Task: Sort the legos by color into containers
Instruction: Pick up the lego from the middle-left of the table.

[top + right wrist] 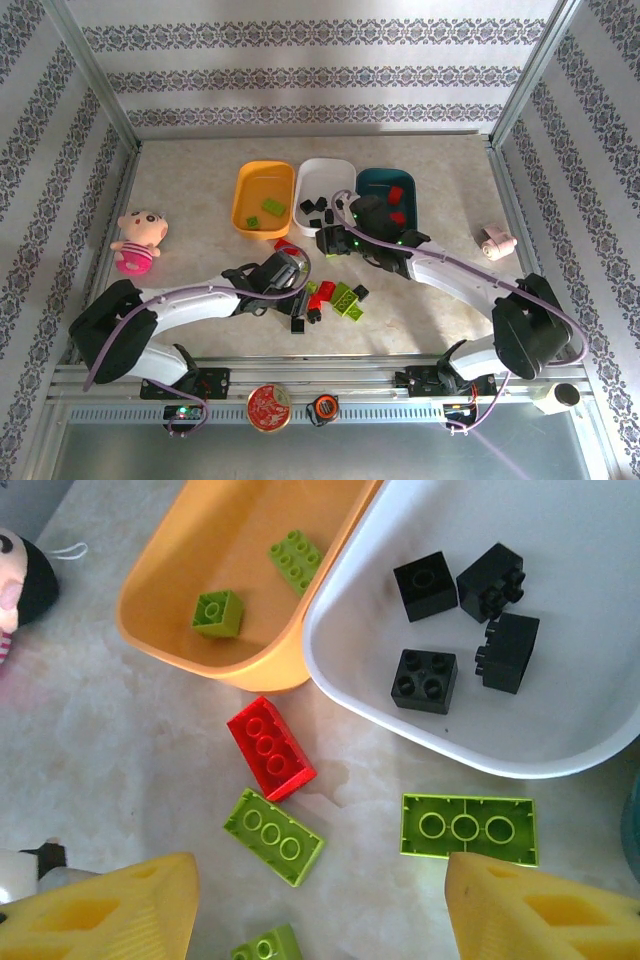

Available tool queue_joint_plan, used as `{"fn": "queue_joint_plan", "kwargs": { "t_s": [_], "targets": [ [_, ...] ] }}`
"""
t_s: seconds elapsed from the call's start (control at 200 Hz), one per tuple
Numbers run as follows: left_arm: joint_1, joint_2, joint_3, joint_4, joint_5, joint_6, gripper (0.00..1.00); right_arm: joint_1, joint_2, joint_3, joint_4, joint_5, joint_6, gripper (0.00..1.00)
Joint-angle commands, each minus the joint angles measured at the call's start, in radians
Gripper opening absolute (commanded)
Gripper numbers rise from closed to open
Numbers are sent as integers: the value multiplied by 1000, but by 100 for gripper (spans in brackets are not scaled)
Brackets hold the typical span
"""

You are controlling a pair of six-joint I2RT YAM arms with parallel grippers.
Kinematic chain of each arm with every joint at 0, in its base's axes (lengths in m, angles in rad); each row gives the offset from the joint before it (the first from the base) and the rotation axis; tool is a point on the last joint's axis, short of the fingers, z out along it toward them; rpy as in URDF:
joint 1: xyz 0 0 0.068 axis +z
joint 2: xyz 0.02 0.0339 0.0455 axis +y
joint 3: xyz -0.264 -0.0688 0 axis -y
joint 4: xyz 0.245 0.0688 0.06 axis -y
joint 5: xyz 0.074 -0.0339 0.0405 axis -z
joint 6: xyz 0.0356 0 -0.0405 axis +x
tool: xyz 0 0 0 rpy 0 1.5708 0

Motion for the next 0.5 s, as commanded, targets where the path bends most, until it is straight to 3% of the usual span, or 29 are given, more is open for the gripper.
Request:
{"fn": "queue_joint_plan", "kwargs": {
  "t_s": [0.0, 0.255, 0.5],
  "targets": [
    [11, 14, 24, -40, -9, 29, 61, -12, -33, -26, 19, 25, 11, 67],
    [71, -21, -10, -93, -30, 19, 48, -13, -49, -32, 31, 22, 16, 66],
    [79, 9, -7, -81, 21, 25, 55, -12, -62, -40, 30, 23, 16, 67]
  ]
}}
